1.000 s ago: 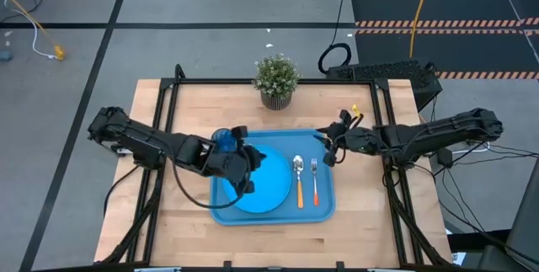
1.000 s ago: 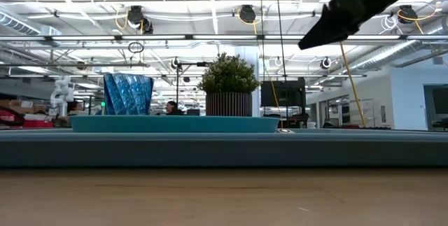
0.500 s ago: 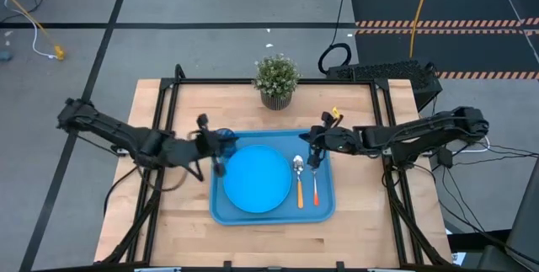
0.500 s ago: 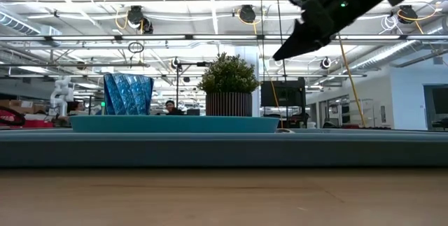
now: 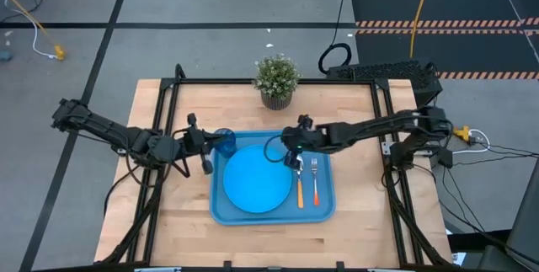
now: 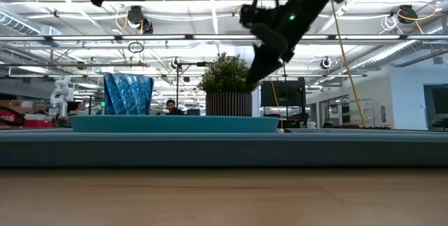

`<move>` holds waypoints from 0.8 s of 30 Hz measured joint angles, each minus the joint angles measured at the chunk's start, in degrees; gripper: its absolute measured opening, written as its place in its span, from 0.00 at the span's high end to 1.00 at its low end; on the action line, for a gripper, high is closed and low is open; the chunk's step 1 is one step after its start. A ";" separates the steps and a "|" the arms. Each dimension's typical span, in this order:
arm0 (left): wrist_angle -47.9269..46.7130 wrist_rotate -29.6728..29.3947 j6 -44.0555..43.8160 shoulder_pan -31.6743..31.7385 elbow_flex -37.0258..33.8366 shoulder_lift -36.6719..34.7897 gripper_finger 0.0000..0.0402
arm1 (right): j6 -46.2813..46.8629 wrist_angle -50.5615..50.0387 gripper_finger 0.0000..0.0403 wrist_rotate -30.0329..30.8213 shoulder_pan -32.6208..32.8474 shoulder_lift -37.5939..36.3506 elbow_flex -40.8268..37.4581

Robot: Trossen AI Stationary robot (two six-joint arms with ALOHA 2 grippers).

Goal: Pick and place plate/cup/fork/spoon on tray
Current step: Adjust the blue plate on the blue tray

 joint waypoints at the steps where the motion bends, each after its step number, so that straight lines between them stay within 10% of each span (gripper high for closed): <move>1: 0.15 0.02 0.02 0.00 -0.28 -0.24 0.98 | -0.18 -1.47 1.00 -1.16 -0.46 1.29 1.18; 24: 0.27 -0.13 -3.64 -0.51 -11.48 -9.68 0.99 | 3.95 -3.24 1.00 -7.29 -2.89 8.20 3.60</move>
